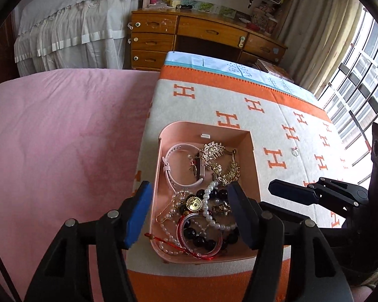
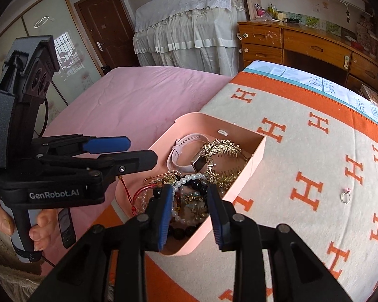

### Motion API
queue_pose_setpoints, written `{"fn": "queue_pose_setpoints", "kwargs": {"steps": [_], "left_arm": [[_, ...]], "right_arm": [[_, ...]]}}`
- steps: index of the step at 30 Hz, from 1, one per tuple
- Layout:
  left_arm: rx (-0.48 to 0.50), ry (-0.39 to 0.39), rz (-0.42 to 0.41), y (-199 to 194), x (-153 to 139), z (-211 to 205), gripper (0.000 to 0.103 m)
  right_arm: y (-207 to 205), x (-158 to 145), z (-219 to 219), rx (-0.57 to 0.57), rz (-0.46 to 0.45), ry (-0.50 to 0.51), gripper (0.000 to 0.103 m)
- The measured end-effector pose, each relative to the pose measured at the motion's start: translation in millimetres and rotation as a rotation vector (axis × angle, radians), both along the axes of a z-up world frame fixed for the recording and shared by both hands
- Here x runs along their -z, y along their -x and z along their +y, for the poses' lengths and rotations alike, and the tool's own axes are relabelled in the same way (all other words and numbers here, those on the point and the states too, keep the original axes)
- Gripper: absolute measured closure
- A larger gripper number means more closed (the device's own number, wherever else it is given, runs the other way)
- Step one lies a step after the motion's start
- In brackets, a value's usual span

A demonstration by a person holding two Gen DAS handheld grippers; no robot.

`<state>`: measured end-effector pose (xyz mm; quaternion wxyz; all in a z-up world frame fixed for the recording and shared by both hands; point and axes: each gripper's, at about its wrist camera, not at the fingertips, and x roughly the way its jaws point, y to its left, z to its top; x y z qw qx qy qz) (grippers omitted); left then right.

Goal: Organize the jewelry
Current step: 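Carry the pin and flower brooch into the pink box and open both tools, then reach the right tool to the pink-stone ring and close on it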

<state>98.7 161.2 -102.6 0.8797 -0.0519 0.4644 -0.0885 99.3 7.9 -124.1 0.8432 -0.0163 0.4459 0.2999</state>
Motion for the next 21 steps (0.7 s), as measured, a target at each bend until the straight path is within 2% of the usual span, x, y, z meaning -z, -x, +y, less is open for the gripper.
{"fn": "queue_pose_setpoints", "kwargs": {"steps": [11,21], "left_arm": [[0.008,0.007,-0.069,10.9,-16.1,-20.9,0.029],[0.055,-0.008,-0.09,9.7,-16.6,-56.0,0.017]], "right_arm": [[12.9,-7.9,-21.0,0.053,-0.042,-0.02,0.067],[13.0,-5.6,-72.1,0.199,-0.043,-0.037,0.067]]}}
